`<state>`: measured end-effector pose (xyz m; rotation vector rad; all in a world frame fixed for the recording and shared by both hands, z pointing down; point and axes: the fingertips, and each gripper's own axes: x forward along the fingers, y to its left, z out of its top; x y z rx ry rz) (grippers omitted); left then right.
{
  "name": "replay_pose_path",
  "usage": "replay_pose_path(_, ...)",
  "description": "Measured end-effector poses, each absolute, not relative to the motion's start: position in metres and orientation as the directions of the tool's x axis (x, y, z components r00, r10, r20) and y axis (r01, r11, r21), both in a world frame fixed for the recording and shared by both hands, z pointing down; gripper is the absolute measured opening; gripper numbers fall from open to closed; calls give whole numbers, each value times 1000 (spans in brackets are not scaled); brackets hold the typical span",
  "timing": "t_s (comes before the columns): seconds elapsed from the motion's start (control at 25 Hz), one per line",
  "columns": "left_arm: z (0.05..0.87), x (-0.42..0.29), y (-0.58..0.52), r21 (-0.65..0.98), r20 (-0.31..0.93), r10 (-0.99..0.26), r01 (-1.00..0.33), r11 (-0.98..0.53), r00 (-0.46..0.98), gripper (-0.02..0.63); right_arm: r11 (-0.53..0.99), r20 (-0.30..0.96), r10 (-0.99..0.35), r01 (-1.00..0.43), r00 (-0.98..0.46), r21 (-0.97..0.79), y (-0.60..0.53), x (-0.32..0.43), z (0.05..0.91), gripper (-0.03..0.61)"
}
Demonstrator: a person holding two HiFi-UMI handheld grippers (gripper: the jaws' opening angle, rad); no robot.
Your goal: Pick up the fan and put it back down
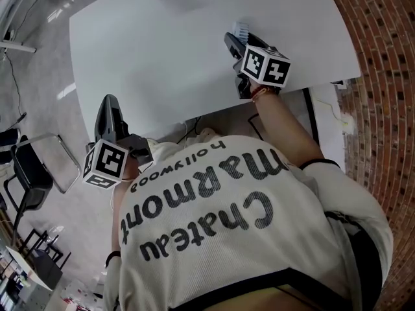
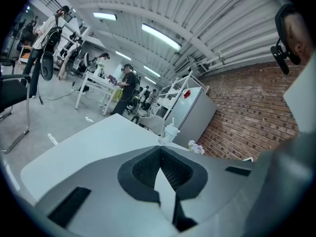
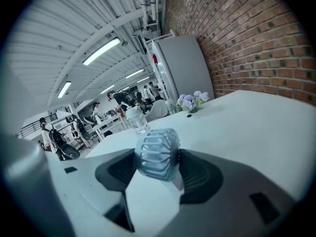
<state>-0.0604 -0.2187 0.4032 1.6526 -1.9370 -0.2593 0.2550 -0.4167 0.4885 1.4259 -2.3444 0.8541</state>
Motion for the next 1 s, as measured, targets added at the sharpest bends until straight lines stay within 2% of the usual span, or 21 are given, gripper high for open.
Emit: replay_pose_path(1.0, 397, -72, -203, 490, 279, -952, -834, 253, -125, 2, 326, 500, -723, -874, -476, -361, -424, 253, 486, 273)
